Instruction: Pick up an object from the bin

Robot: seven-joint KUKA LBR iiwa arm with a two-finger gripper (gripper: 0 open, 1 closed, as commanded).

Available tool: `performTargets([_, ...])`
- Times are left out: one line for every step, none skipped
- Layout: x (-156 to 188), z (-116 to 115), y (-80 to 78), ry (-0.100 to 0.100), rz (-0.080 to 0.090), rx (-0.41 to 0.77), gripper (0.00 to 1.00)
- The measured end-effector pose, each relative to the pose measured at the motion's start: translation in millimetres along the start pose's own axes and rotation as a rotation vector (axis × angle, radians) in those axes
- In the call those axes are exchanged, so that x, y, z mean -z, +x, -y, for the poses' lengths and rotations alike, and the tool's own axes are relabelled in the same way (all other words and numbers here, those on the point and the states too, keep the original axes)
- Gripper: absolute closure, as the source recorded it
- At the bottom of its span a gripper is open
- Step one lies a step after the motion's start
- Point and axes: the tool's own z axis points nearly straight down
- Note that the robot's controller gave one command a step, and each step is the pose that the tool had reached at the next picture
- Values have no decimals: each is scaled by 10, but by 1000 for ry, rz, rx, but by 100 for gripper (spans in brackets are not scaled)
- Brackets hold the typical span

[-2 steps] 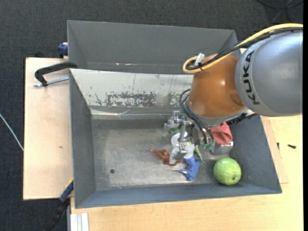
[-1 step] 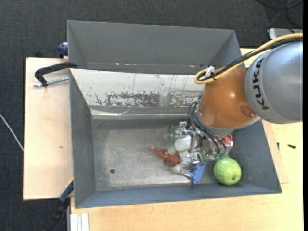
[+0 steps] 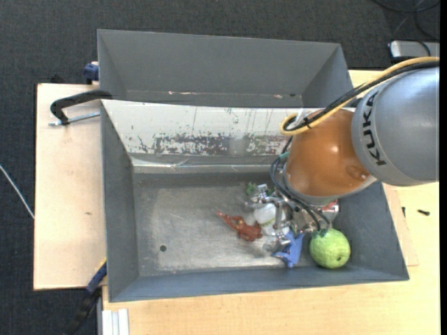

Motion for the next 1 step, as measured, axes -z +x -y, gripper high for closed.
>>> performTargets([-146, -93, -146, -9, 1, 222, 0])
